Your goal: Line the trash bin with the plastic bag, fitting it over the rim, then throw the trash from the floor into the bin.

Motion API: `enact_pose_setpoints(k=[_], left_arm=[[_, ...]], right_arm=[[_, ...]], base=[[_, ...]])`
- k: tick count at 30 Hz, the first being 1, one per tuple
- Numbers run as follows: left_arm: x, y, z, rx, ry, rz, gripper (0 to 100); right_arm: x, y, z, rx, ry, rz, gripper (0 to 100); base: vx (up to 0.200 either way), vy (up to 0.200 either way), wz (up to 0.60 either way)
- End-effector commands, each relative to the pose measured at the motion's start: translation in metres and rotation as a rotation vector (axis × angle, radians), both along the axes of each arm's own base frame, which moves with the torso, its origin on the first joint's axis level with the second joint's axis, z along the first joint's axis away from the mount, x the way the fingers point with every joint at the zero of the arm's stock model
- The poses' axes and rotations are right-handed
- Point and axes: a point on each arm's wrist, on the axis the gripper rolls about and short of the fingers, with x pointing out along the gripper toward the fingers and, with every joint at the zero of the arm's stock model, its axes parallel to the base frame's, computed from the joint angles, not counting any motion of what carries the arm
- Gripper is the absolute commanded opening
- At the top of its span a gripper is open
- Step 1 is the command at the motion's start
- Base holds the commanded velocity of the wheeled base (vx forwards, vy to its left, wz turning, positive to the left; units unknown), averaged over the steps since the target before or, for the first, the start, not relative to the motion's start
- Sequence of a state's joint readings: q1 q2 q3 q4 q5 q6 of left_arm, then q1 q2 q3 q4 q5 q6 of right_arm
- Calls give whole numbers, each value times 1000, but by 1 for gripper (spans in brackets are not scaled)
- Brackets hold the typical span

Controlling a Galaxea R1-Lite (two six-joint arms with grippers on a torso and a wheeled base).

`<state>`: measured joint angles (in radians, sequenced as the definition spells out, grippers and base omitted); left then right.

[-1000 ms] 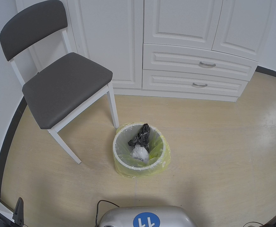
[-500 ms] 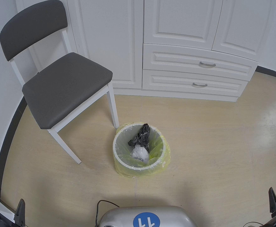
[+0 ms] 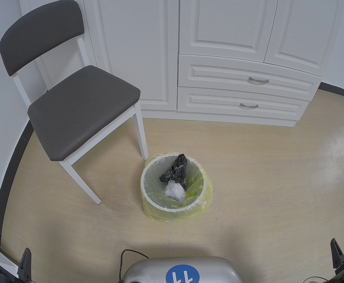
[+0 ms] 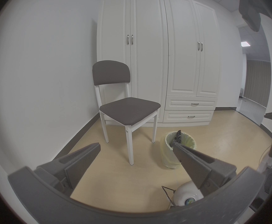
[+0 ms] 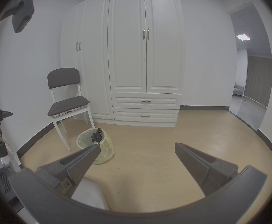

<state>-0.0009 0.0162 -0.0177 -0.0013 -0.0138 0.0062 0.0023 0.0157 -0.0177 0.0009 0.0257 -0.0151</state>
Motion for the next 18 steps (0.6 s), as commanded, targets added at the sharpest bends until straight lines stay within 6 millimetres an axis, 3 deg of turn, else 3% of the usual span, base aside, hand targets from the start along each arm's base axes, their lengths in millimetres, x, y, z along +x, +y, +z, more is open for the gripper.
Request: enact_pose_setpoints(k=[1,18], left_arm=[[0,0,-5,8,1,-2,100],[0,0,-5,12,3,-10,100]], right_arm=[[0,0,-5,1,1,0,100],[0,-1,-5,29,1,-31,100]], base=[[0,0,0],[0,0,0]])
